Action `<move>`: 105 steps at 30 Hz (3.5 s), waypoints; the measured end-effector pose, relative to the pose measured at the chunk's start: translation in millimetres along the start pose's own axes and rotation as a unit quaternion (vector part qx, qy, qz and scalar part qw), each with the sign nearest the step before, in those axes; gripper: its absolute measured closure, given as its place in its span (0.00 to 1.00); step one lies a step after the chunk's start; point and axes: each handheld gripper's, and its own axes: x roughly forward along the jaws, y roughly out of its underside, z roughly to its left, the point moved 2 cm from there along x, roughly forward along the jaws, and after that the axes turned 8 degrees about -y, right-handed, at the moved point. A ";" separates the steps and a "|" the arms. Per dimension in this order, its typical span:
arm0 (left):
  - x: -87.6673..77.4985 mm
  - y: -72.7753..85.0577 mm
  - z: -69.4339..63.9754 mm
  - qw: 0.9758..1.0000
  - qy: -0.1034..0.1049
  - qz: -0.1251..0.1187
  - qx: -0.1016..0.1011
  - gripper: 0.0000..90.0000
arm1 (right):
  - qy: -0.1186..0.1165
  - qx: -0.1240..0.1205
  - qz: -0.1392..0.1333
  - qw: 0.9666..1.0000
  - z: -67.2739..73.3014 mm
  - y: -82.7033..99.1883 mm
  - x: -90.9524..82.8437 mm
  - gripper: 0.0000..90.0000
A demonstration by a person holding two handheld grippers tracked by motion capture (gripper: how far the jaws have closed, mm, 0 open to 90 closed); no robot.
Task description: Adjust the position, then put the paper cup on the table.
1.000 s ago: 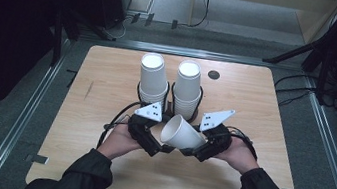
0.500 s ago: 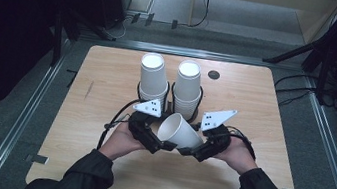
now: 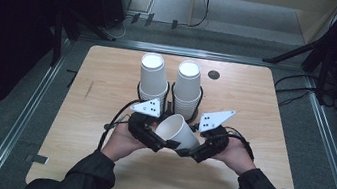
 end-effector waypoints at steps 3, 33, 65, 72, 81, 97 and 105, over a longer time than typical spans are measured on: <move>0.0 -0.8 0.3 1.000 0.001 0.006 0.000 0.17 | -0.001 0.004 0.001 1.000 -0.1 0.1 0.3 0.25; -3.6 1.4 5.8 0.998 -0.017 0.059 0.019 0.18 | 0.024 0.043 0.028 0.998 -0.9 5.4 -6.4 0.20; -17.0 18.1 22.5 0.985 -0.097 0.142 0.020 0.17 | 0.161 0.151 0.052 0.974 -11.3 29.8 -29.9 0.21; -25.9 23.9 26.2 0.983 -0.112 0.147 0.009 0.17 | 0.178 0.164 0.057 0.969 -20.8 32.7 -32.6 0.21; -41.2 32.3 33.4 0.981 -0.125 0.148 -0.017 0.17 | 0.185 0.150 0.068 0.969 -25.1 32.1 -35.6 0.22; -77.3 46.9 58.8 0.975 -0.167 0.138 -0.059 0.16 | 0.188 0.149 0.059 0.969 -32.9 30.6 -36.0 0.23; -93.2 52.2 75.3 0.970 -0.186 0.137 -0.072 0.16 | 0.189 0.158 0.066 0.967 -32.5 36.4 -37.0 0.22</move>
